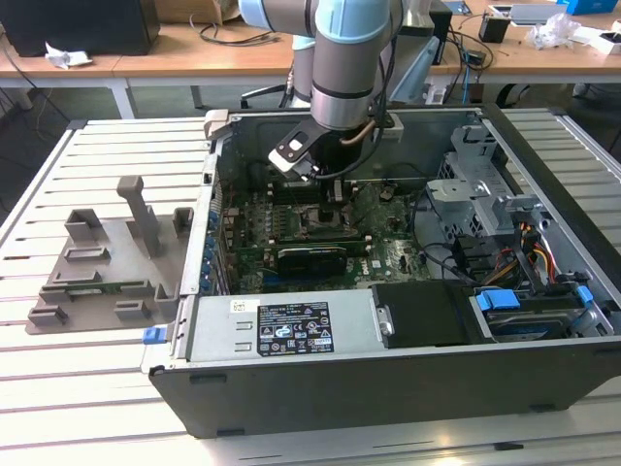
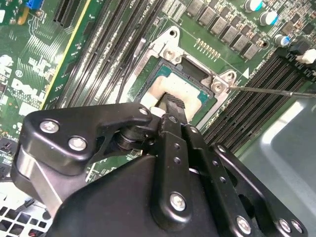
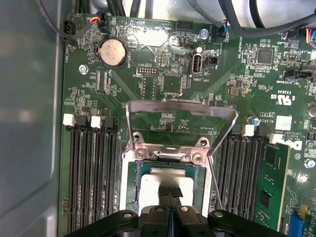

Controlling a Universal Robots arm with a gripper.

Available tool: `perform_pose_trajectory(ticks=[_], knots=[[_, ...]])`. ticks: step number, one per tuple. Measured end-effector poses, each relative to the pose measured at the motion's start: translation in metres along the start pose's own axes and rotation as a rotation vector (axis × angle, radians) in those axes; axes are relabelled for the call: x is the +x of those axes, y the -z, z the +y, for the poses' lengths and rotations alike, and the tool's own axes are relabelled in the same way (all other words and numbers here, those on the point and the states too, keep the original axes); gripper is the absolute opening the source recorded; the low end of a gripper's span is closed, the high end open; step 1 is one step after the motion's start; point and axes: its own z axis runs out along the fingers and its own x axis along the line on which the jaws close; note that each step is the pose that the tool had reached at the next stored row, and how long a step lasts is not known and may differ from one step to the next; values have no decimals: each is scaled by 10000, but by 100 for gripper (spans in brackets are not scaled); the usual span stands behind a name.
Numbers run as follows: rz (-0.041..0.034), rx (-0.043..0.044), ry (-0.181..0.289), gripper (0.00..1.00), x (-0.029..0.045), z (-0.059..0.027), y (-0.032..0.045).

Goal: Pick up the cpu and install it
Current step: 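Place the cpu into insertion slot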

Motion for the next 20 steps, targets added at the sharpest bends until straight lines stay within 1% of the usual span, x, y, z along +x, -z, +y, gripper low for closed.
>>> perform_pose_trajectory(ticks=[2,3,4,5,6,7,9,11,15,20], knots=[[2,-2,1,11,-1,29,3],[18,-14,3,11,3,36,25],[18,-11,1,11,2,34,57],[7,-4,-2,11,-1,29,119],[5,-4,-1,11,-1,27,160],[1,-3,0,11,-2,22,239],[1,-4,0,11,-2,17,327],[0,-3,-1,11,-3,14,382],[0,-3,0,11,-4,4,560],[0,-3,0,11,-5,-4,686]])
